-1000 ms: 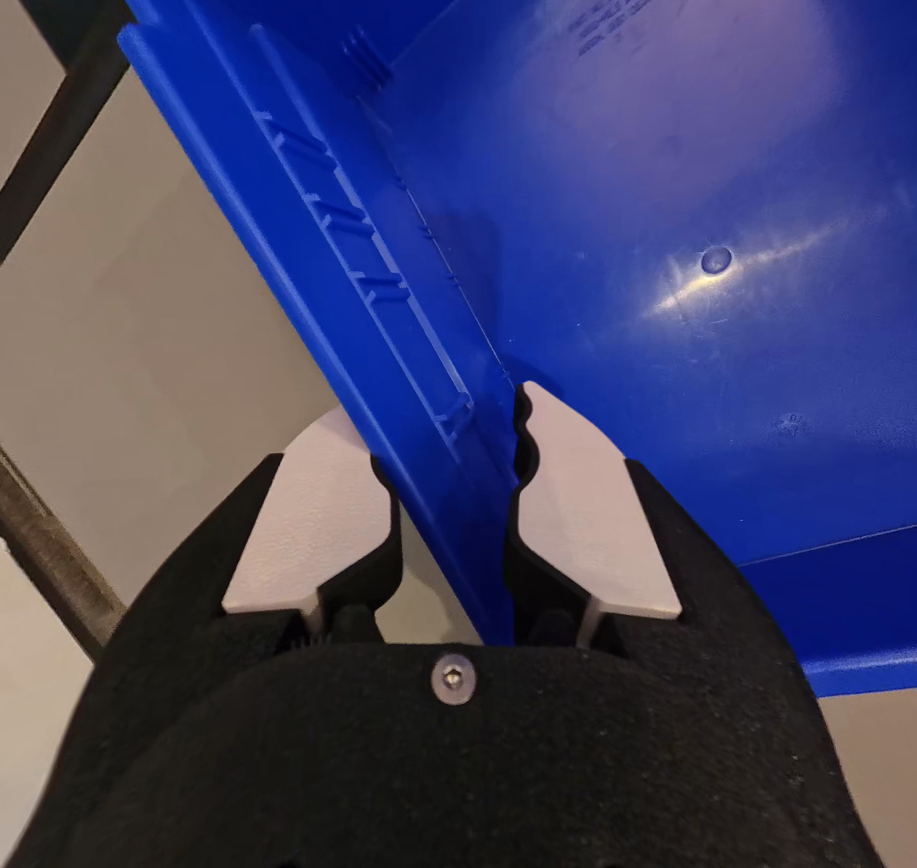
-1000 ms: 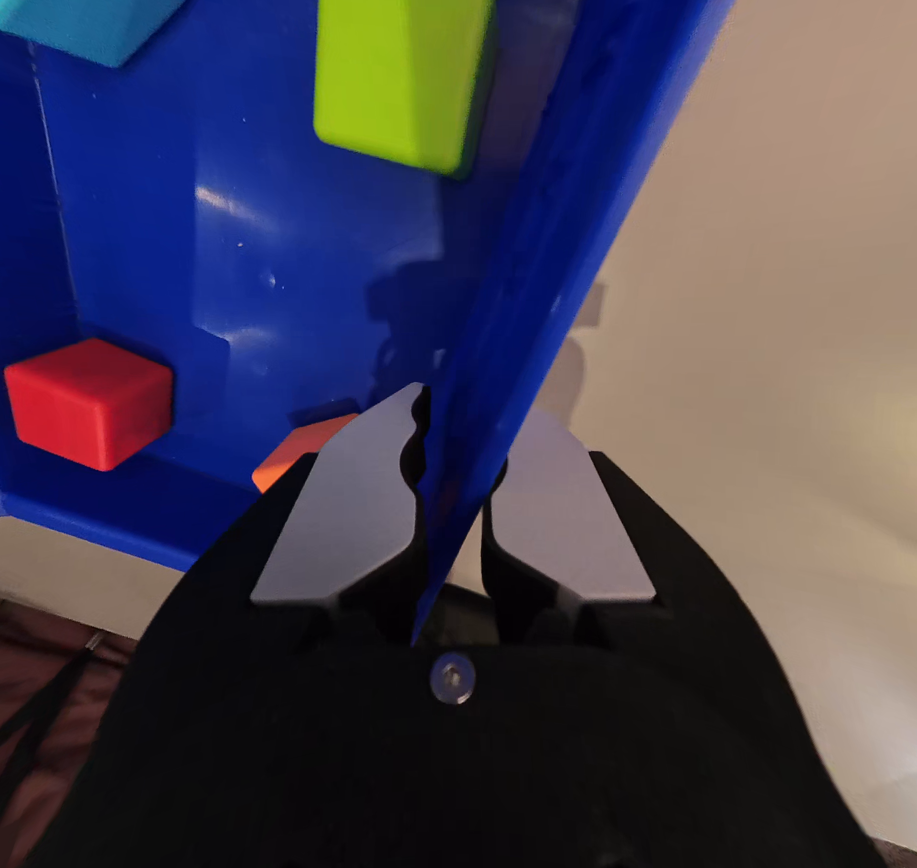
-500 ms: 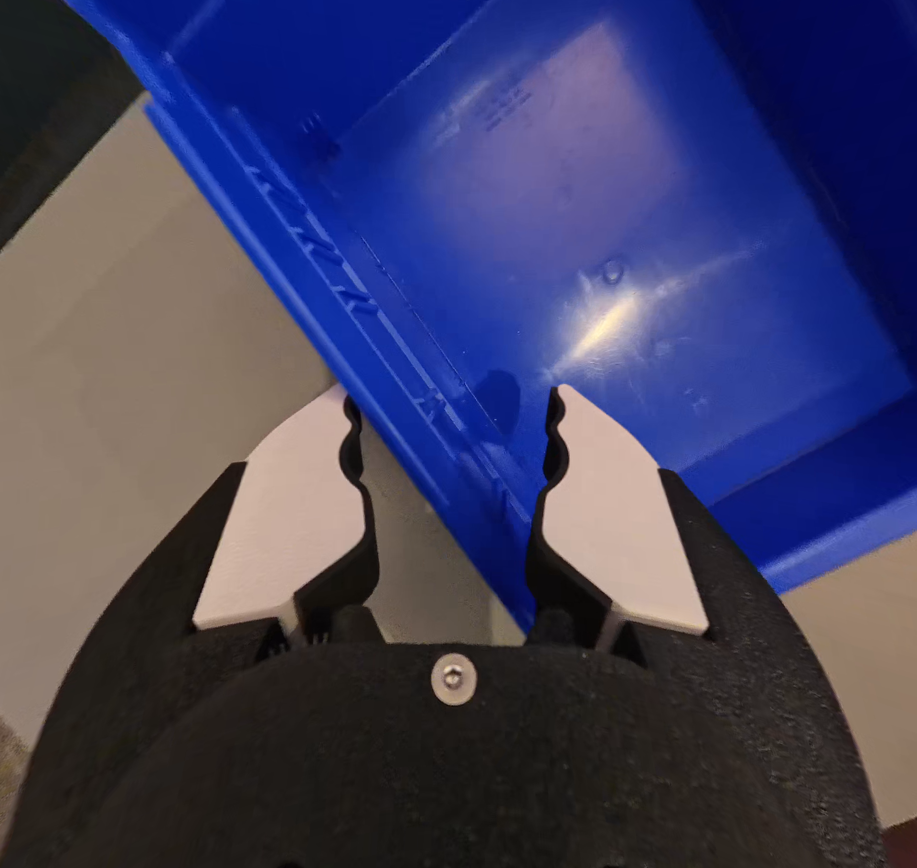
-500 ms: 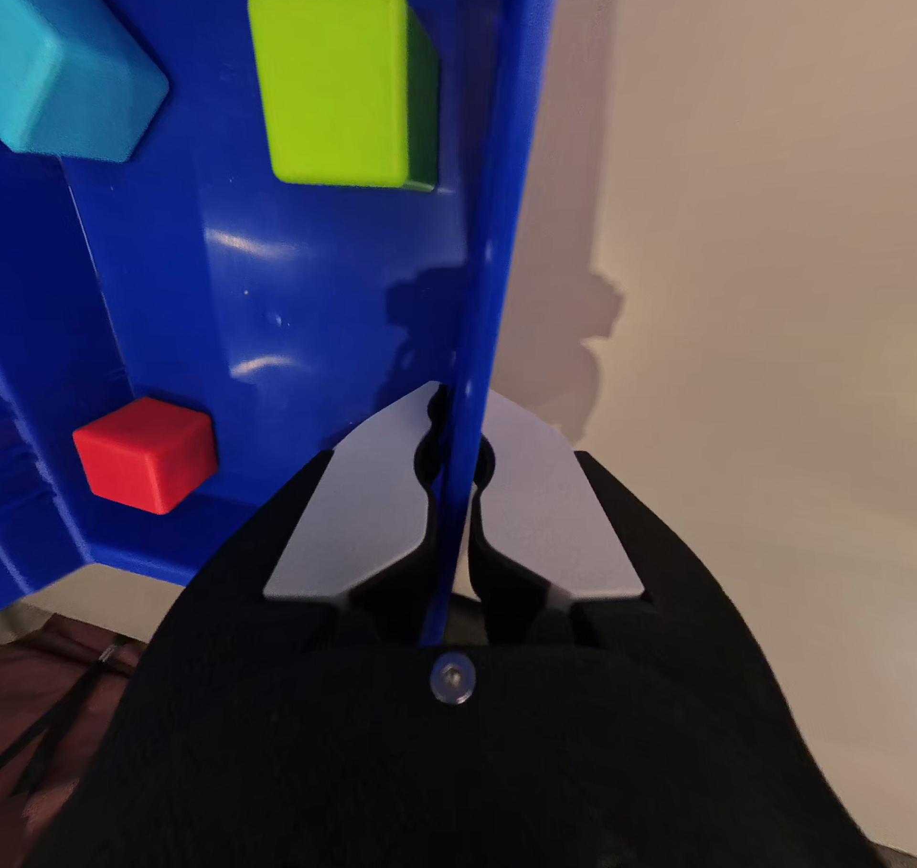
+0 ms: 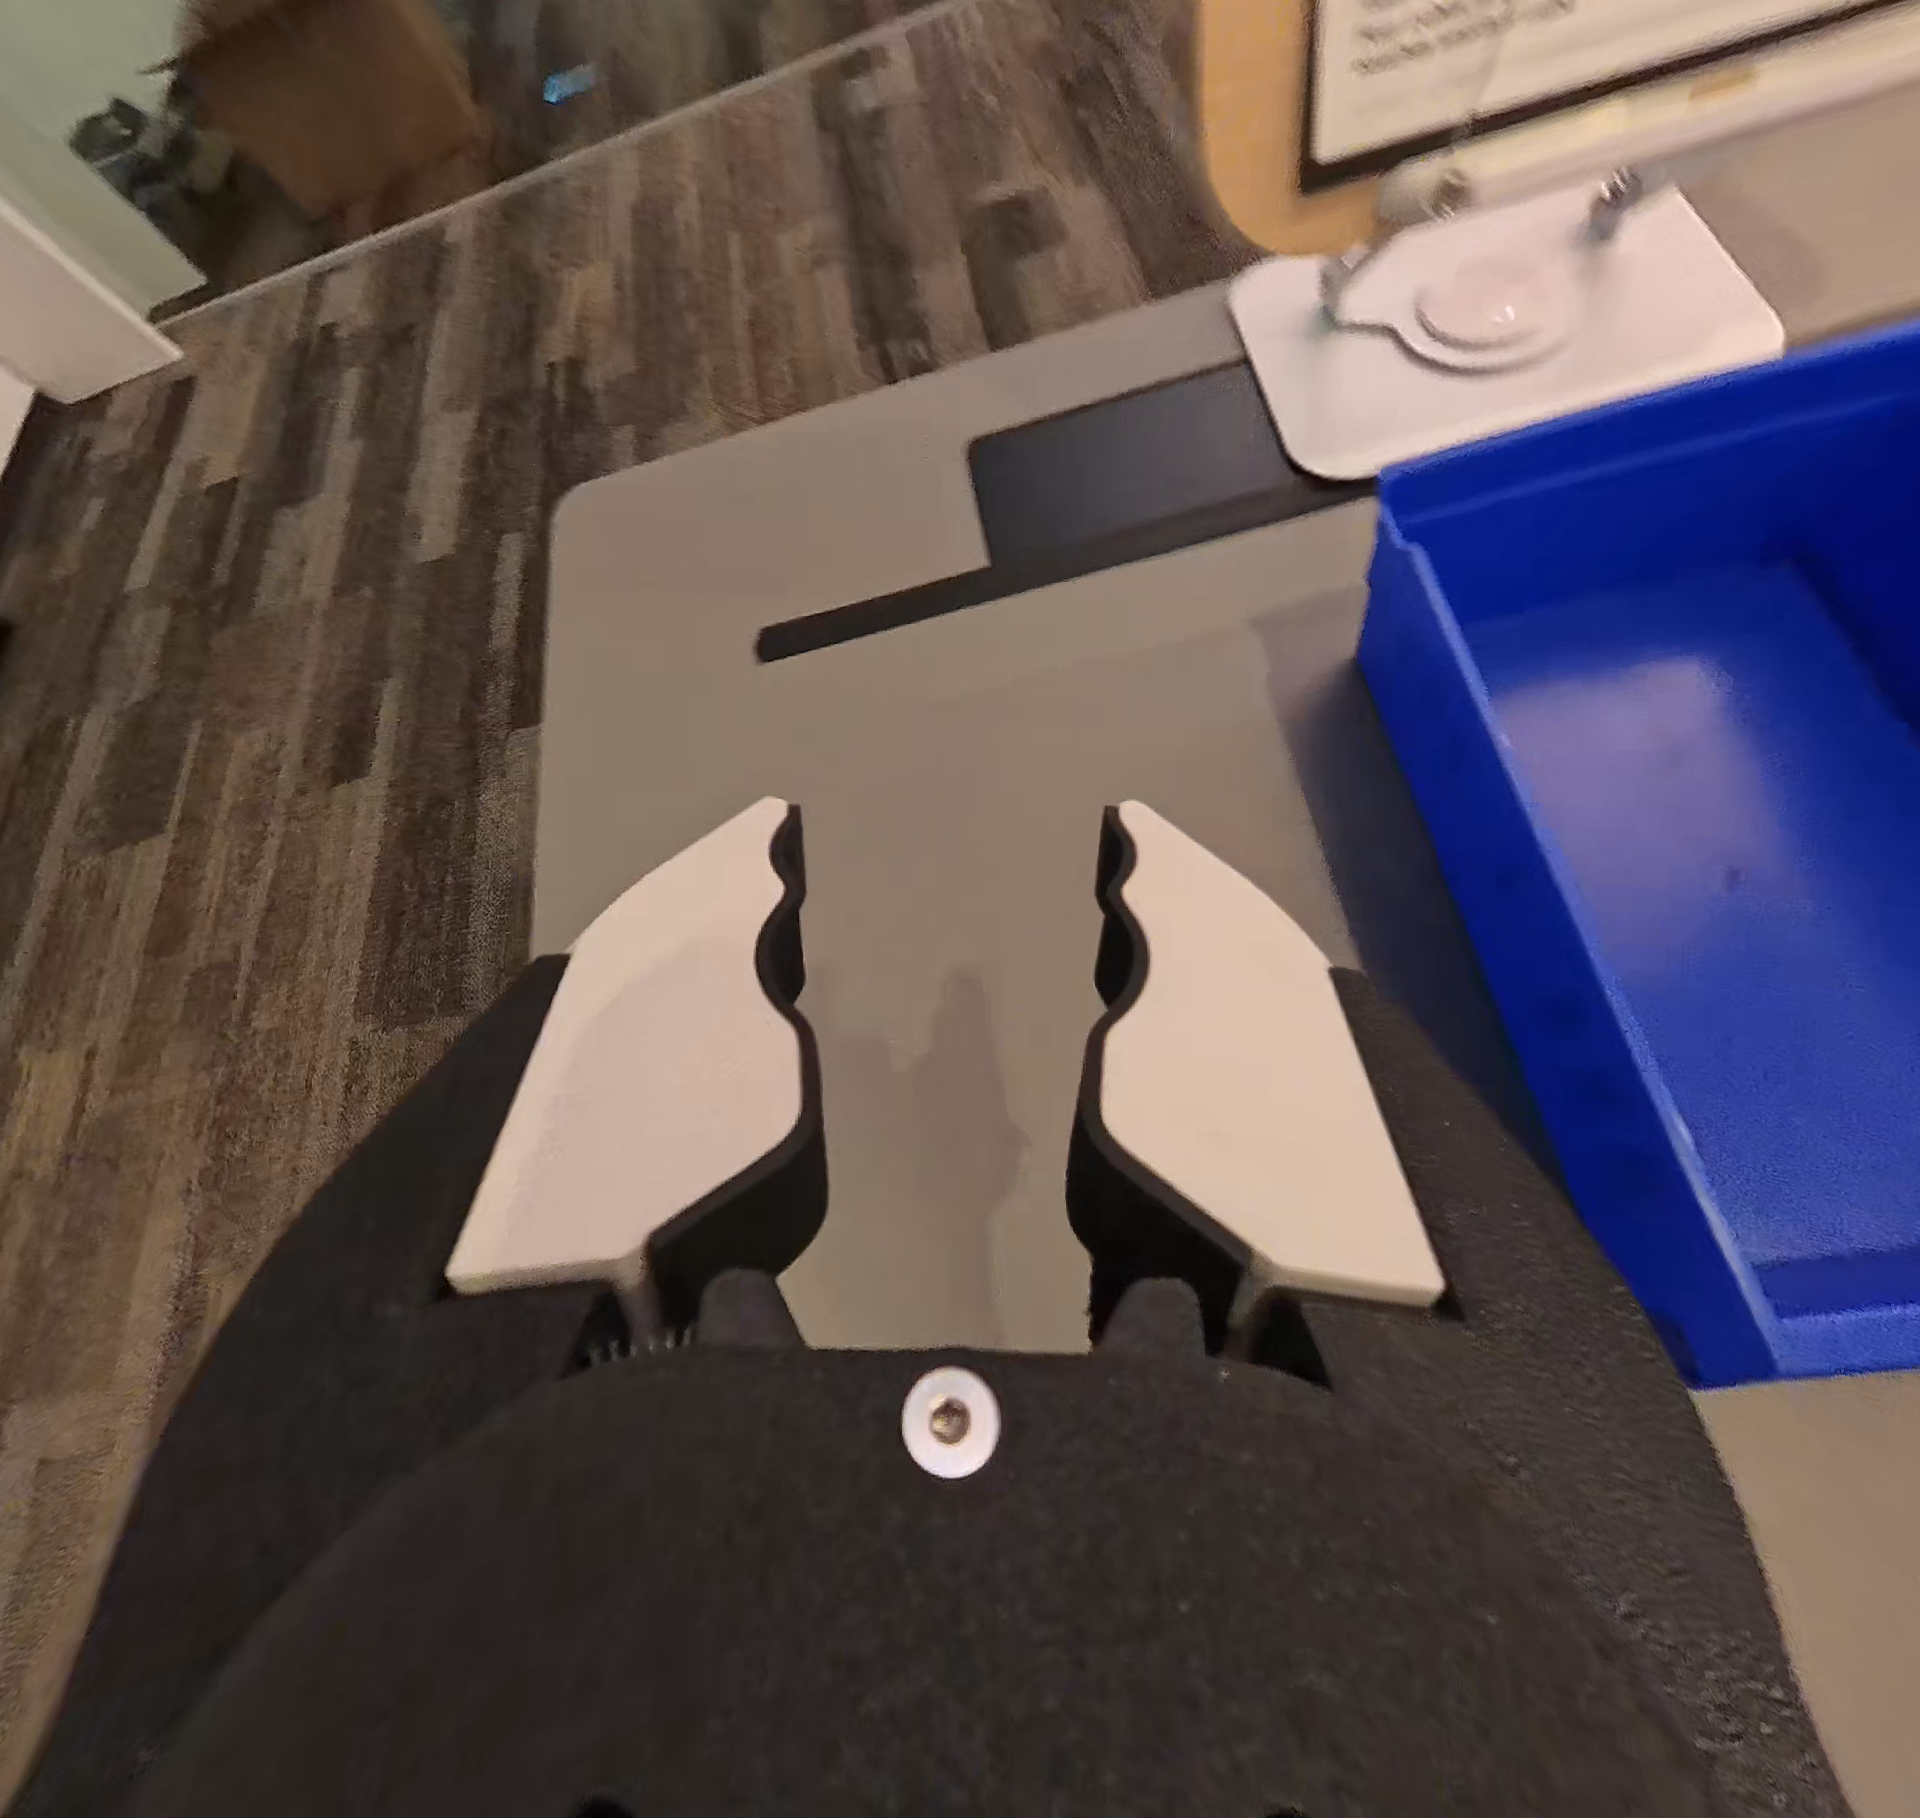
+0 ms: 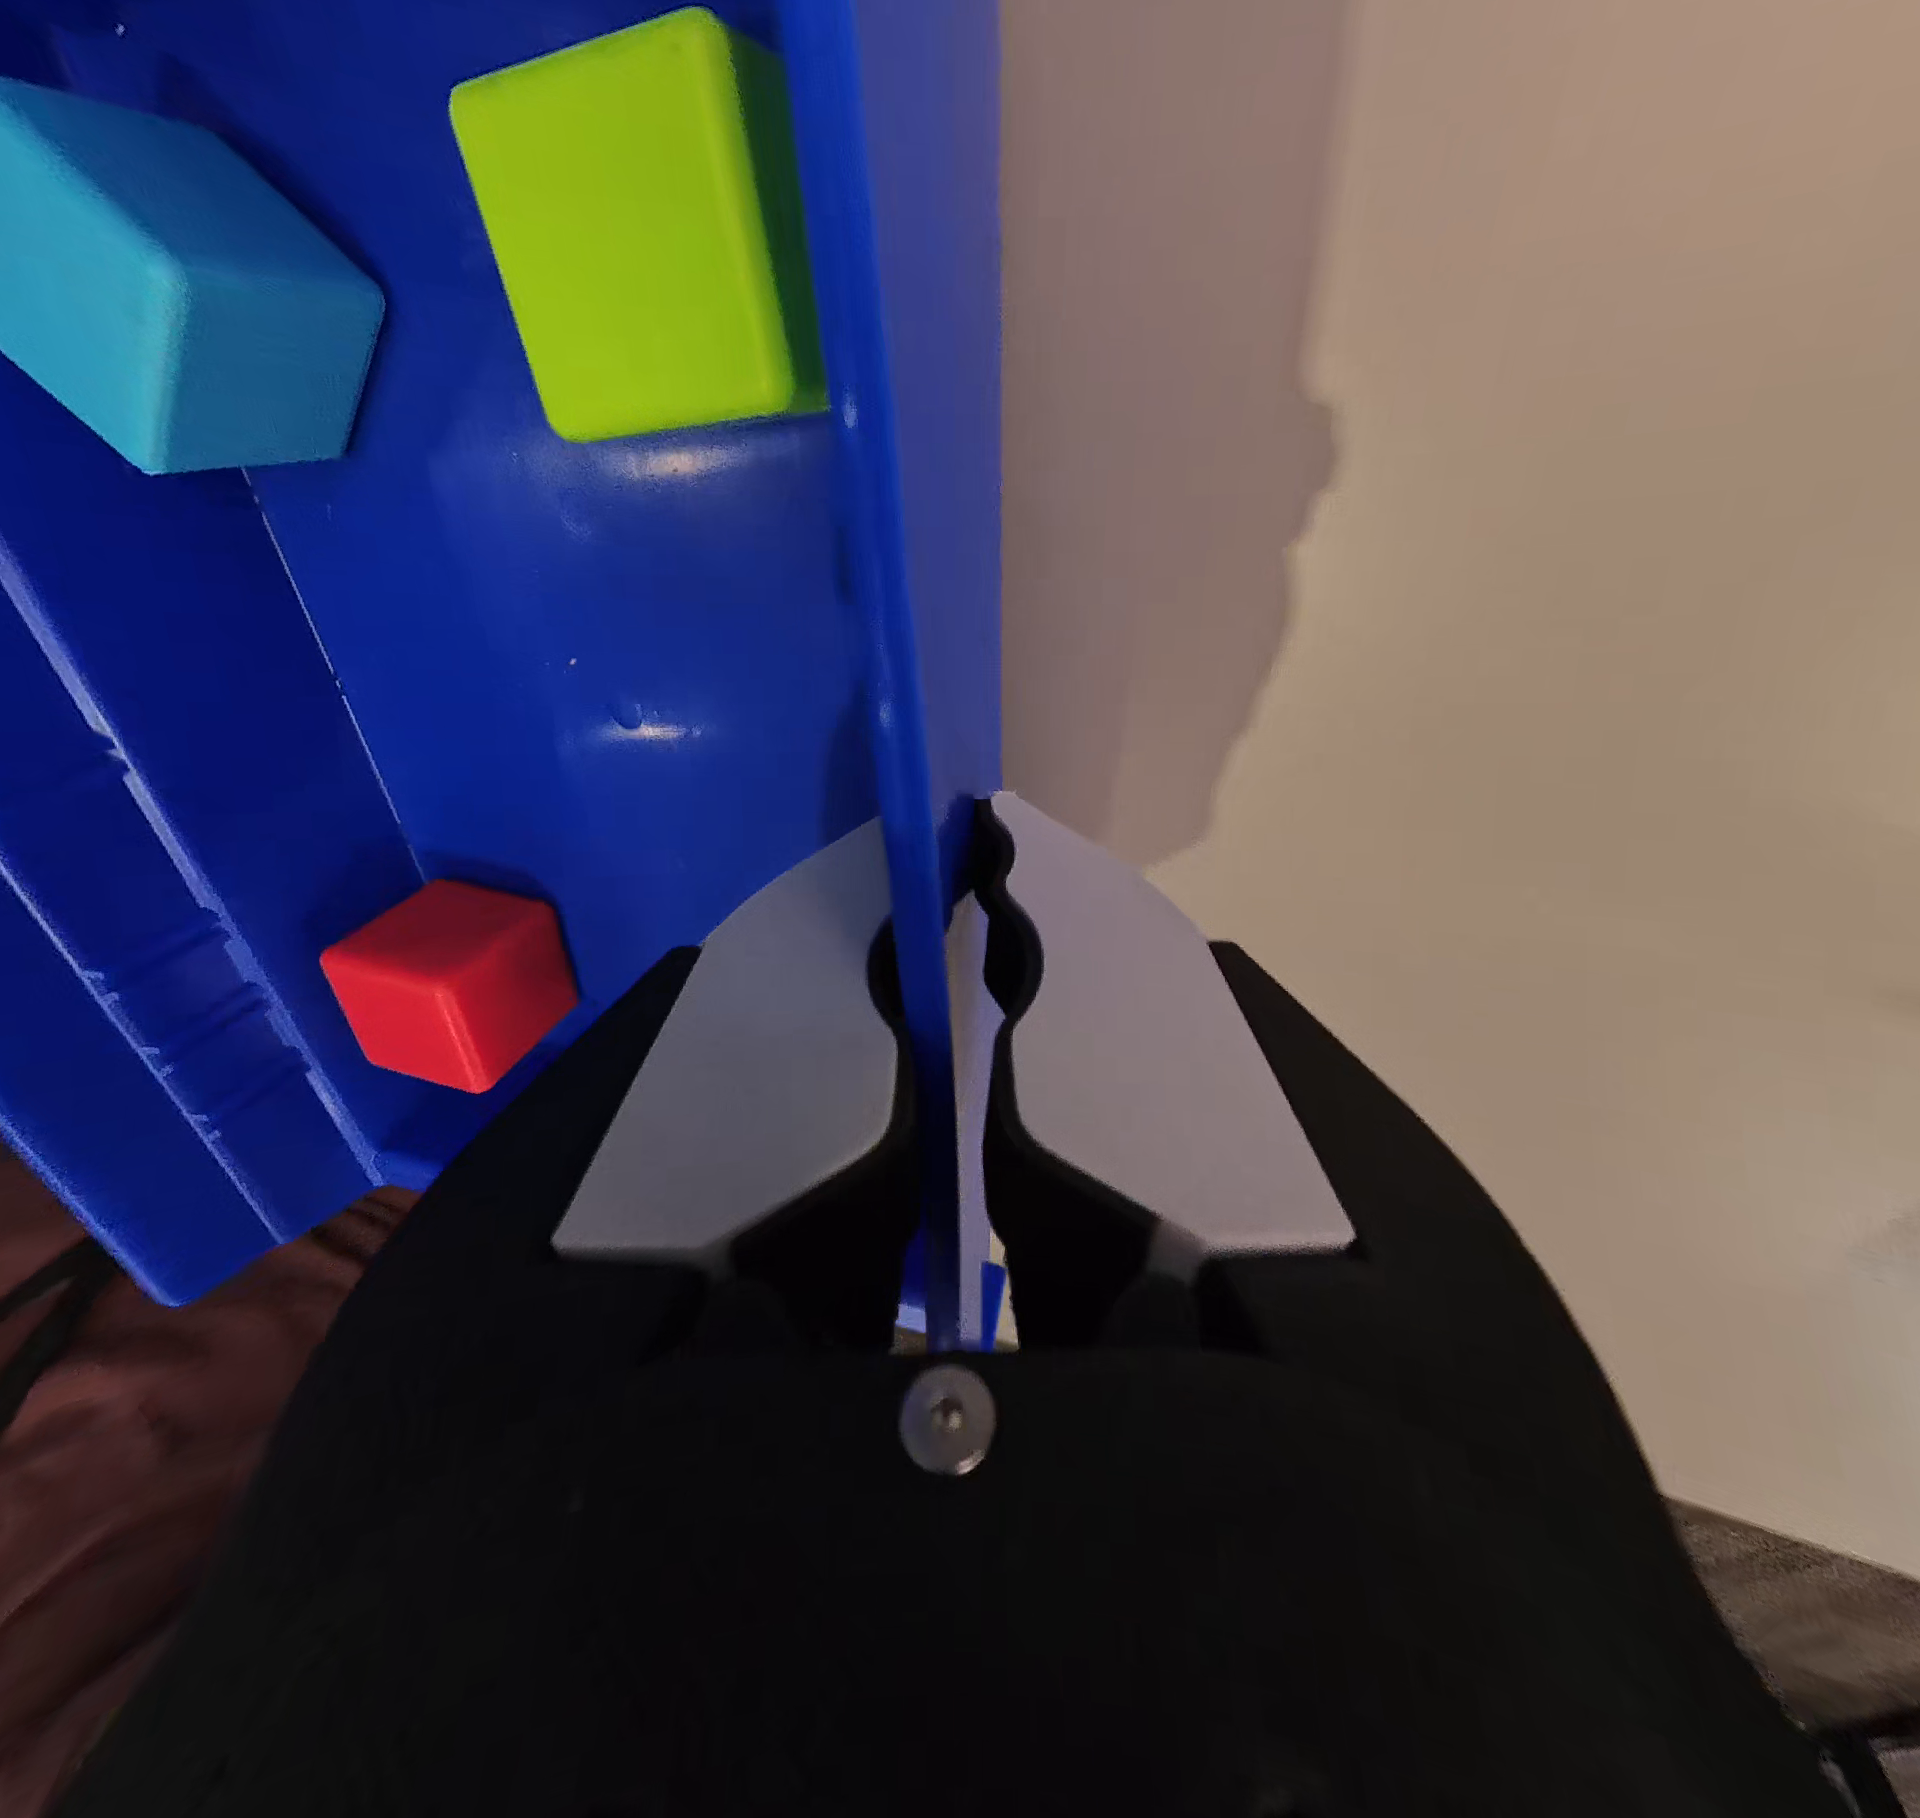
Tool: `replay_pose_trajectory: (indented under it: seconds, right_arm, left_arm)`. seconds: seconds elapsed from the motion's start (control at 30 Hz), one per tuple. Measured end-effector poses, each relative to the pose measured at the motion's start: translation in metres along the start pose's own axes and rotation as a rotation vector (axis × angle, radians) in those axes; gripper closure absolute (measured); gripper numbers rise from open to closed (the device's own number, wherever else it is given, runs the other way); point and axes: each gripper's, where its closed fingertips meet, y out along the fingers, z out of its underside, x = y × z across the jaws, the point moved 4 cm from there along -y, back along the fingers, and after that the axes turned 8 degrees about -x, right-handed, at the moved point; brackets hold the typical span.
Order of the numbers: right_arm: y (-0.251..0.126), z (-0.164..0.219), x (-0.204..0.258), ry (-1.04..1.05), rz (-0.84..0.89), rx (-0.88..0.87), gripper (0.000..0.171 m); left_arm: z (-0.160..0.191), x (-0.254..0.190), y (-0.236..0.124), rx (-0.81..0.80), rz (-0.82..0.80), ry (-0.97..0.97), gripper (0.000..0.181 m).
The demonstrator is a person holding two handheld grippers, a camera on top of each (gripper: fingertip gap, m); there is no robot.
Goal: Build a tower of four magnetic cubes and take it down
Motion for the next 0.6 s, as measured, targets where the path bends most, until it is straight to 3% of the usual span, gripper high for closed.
replay_pose_trajectory:
  seconds: [0.17, 0.3, 0.43, 0.6]
  right_arm:
    - [-0.066, -0.019, 0.028, -0.007, 0.026, -0.046, 0.163]
    - [-0.106, -0.050, 0.090, -0.054, -0.018, -0.057, 0.163]
    - [-0.114, -0.093, 0.183, -0.182, -0.064, -0.054, 0.163]
    - [-0.088, -0.141, 0.324, -0.406, -0.123, -0.025, 0.163]
  left_arm:
    - [0.010, 0.045, -0.027, -0.036, -0.077, -0.091, 0.128]
    - [0.020, 0.083, -0.044, -0.049, -0.246, -0.149, 0.123]
    - [0.033, 0.105, -0.056, -0.046, -0.302, -0.204, 0.121]
    - [0.054, 0.133, -0.077, -0.007, -0.400, -0.275, 0.120]
